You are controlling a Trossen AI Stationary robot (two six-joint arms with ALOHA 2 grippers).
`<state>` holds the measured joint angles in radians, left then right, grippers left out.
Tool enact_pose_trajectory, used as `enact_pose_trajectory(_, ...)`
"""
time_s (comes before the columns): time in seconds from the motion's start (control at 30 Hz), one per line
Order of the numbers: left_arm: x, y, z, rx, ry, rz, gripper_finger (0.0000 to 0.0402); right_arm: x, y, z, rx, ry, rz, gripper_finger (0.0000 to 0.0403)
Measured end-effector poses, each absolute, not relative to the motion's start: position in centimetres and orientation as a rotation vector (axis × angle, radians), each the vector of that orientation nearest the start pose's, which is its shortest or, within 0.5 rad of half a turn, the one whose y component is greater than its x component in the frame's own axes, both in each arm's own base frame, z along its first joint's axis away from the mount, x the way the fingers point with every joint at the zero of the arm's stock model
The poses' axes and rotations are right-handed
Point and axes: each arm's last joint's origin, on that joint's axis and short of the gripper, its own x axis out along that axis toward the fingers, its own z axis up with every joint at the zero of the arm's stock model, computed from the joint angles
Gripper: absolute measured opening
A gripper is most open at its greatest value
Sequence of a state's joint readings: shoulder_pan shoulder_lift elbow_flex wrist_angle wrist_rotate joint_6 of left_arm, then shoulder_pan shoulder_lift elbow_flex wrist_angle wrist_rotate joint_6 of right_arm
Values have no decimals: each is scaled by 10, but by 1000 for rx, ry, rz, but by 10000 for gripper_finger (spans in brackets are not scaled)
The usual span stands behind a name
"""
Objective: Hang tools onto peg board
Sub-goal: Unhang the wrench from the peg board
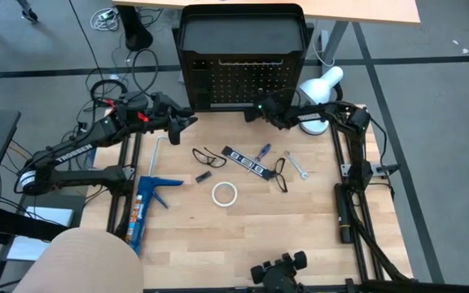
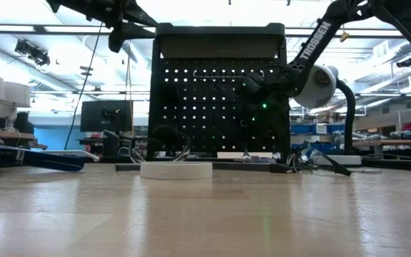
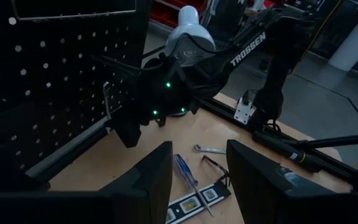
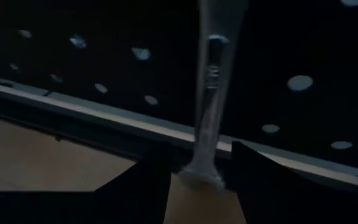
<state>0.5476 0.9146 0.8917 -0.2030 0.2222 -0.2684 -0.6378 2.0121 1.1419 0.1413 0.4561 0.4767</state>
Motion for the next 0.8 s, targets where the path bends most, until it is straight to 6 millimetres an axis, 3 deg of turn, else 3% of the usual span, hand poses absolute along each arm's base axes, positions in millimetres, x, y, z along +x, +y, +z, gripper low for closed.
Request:
enact_pose_trajectory(0.2,173,98,346,-349,164,351,156,313,-259,130,491,505,-1224,124)
enact_pose_trajectory(0.47,173,98,345,-353,166,352,156,311,-261,132,518,492,-1210,27)
enact_pose_trajectory(0.8,165,93,350,-353,153,351,156,308,-260,140,627,493,-1116,22)
